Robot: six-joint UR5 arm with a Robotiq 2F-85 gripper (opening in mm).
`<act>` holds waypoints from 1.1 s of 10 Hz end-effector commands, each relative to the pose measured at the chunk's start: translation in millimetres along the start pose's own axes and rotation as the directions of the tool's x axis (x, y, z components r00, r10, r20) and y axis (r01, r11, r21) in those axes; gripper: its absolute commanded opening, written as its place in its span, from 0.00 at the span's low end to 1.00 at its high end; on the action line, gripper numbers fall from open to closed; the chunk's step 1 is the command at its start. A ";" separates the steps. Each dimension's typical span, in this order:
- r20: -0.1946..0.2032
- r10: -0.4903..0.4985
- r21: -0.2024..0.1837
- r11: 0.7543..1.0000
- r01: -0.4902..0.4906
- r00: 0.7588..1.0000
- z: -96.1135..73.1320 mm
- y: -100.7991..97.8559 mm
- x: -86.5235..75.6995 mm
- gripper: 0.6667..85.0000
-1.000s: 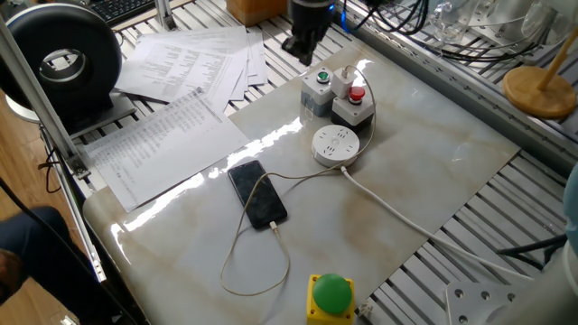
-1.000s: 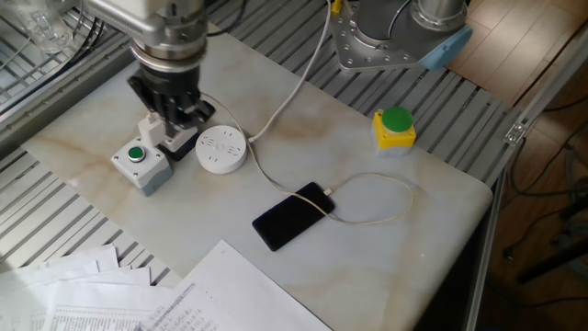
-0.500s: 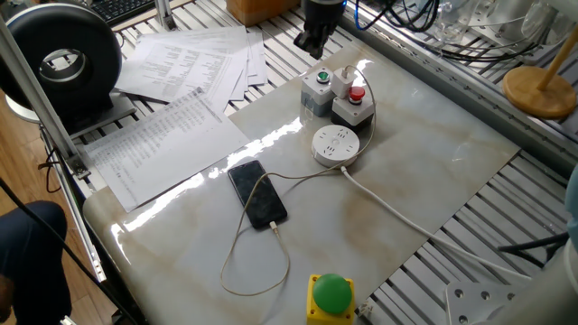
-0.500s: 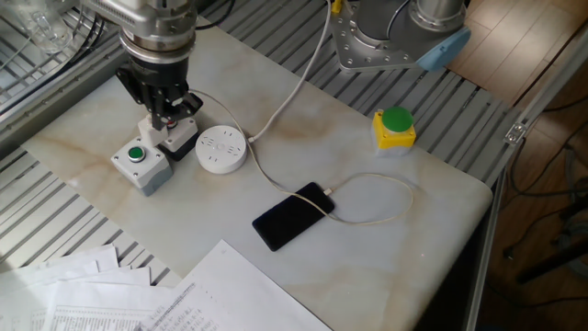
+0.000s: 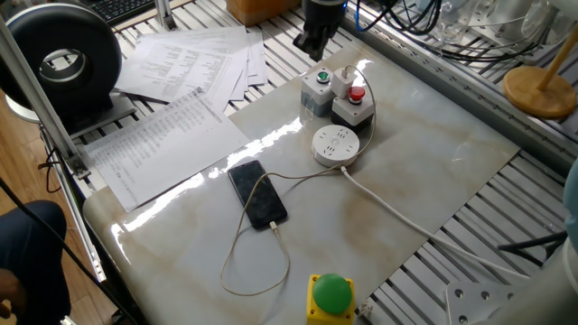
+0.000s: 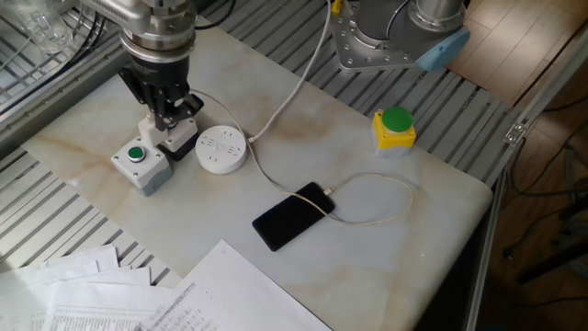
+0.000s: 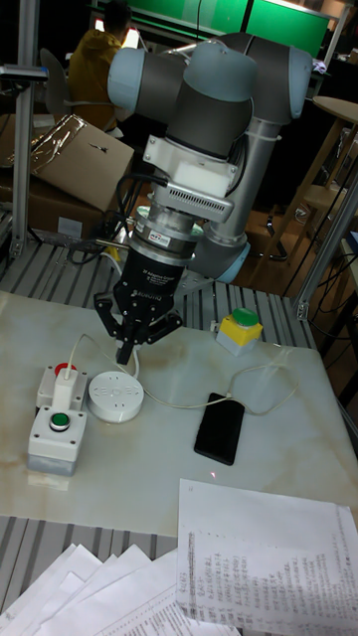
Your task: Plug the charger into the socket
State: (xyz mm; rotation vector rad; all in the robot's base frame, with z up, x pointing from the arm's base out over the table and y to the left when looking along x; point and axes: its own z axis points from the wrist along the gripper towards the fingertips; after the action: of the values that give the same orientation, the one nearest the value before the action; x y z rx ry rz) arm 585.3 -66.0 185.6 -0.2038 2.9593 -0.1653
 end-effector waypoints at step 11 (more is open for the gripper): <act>0.086 -0.042 -0.002 0.999 0.043 0.995 16.7 -70.2 -4.0 0.81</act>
State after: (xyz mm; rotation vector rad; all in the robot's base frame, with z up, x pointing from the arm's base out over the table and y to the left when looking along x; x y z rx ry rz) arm 600.4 -107.5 186.0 -0.1828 2.8966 -0.1667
